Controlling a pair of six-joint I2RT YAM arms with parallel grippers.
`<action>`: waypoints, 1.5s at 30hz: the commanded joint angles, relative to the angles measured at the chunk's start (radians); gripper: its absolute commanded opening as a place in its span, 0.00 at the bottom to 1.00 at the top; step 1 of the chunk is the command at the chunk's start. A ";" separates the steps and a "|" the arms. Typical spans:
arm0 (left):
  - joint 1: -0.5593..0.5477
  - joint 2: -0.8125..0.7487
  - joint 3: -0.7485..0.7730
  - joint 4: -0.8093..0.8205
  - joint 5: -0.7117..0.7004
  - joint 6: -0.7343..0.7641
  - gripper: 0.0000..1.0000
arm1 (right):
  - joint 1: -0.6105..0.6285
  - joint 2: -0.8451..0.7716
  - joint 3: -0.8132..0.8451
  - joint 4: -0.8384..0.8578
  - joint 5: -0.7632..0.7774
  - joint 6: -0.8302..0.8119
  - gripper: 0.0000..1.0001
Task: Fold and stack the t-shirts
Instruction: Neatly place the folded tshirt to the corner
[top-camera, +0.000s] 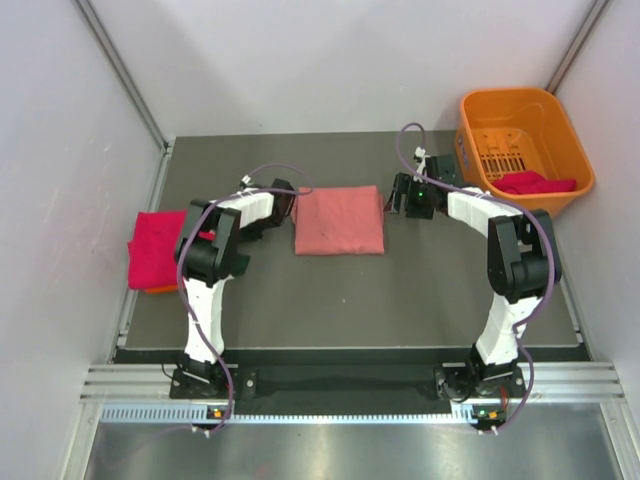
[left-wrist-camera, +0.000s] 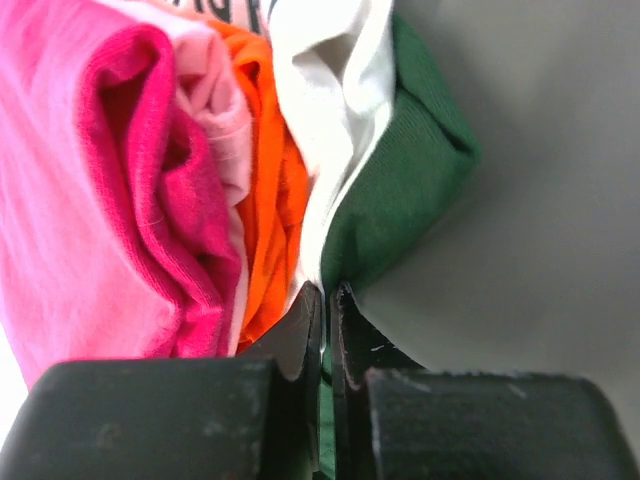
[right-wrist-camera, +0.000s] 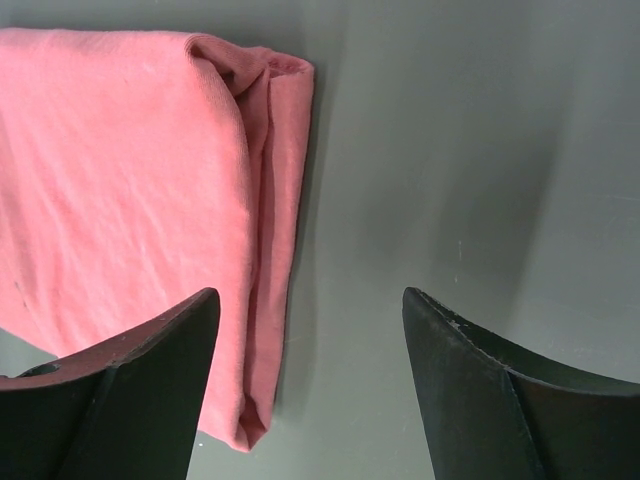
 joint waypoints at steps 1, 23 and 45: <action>-0.023 -0.015 0.087 0.136 0.103 0.047 0.00 | 0.006 -0.017 0.000 0.040 0.011 0.004 0.73; -0.101 -0.277 0.101 0.230 0.488 0.012 0.77 | 0.003 0.167 0.189 -0.027 -0.135 0.073 0.88; 0.026 -0.190 -0.003 0.494 0.918 -0.026 0.79 | 0.015 0.372 0.367 -0.102 -0.228 0.170 0.48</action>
